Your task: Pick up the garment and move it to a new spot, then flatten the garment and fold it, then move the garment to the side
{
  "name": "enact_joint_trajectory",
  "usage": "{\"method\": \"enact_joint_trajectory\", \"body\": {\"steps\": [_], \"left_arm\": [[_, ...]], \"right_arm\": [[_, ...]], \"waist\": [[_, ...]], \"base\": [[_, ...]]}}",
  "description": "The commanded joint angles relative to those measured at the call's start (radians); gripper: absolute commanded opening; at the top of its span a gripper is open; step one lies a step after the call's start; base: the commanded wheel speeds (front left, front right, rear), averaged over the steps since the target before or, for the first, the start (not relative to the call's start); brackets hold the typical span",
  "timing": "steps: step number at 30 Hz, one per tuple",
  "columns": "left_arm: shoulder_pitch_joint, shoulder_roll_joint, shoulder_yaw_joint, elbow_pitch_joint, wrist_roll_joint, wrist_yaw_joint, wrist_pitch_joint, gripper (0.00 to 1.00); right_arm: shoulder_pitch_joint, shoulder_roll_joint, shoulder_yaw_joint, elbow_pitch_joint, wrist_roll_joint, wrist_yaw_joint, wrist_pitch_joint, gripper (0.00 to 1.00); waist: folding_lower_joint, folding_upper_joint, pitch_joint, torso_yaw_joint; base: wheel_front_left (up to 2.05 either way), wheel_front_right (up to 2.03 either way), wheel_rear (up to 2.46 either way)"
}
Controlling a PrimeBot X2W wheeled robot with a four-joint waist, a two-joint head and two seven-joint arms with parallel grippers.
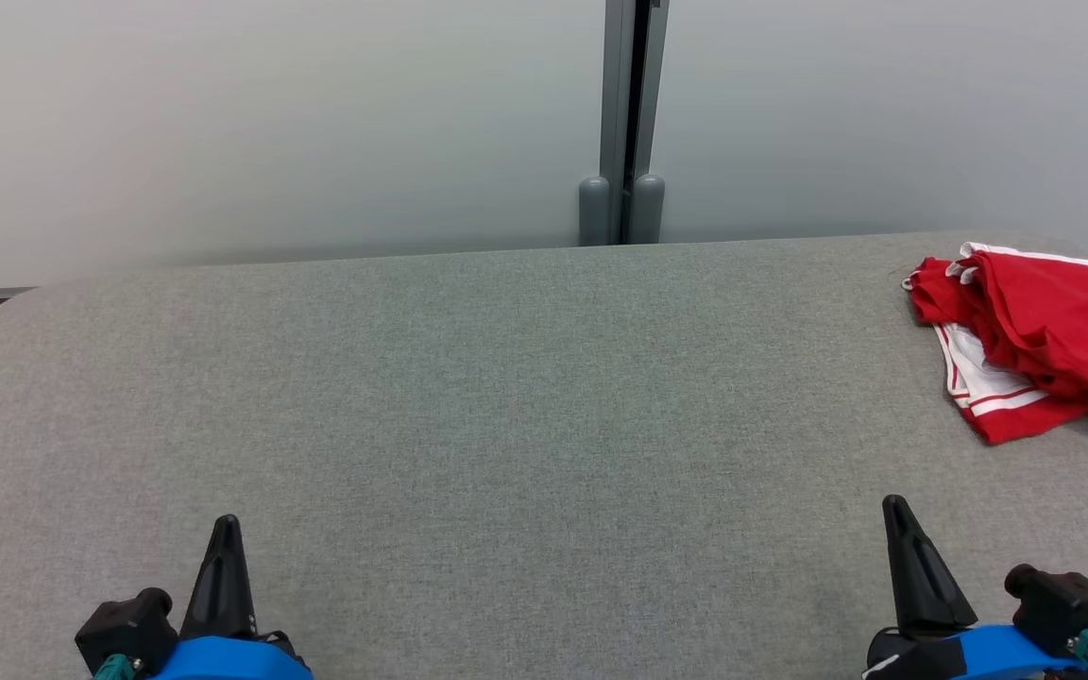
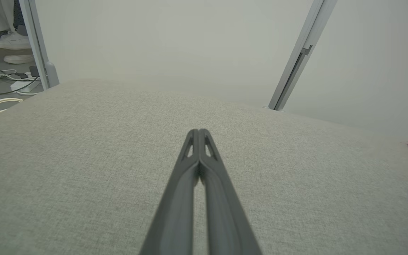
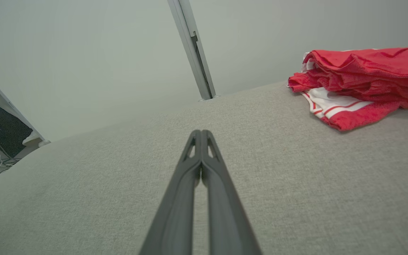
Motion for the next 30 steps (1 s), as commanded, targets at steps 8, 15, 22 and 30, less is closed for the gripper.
{"method": "enact_joint_trajectory", "body": {"steps": [8, 15, 22, 30], "left_arm": [[-0.037, 0.005, 0.008, -0.033, -0.175, -0.009, 0.033, 0.00], [-0.044, 0.006, 0.012, -0.041, -0.298, -0.014, 0.061, 0.00], [-0.052, 0.006, 0.017, -0.048, -0.411, -0.017, 0.088, 0.00], [-0.061, 0.006, 0.023, -0.055, -0.530, -0.022, 0.116, 0.00]], "right_arm": [[-0.031, -0.008, -0.013, -0.012, 0.165, 0.000, 0.037, 0.00], [-0.042, -0.010, -0.021, -0.011, 0.281, 0.000, 0.065, 0.00], [-0.051, -0.012, -0.028, -0.011, 0.387, 0.000, 0.090, 0.00], [-0.061, -0.013, -0.037, -0.010, 0.499, 0.000, 0.118, 0.00]], "waist": [[0.0000, 0.0000, 0.000, 0.001], [0.0000, 0.0000, -0.001, 0.002], [0.0000, 0.0000, -0.001, 0.003], [0.0000, 0.0000, -0.001, 0.004]], "base": [[0.00, 0.00, 0.00], [0.00, 0.00, 0.00], [0.00, 0.00, 0.00], [0.00, 0.00, 0.00]]}}
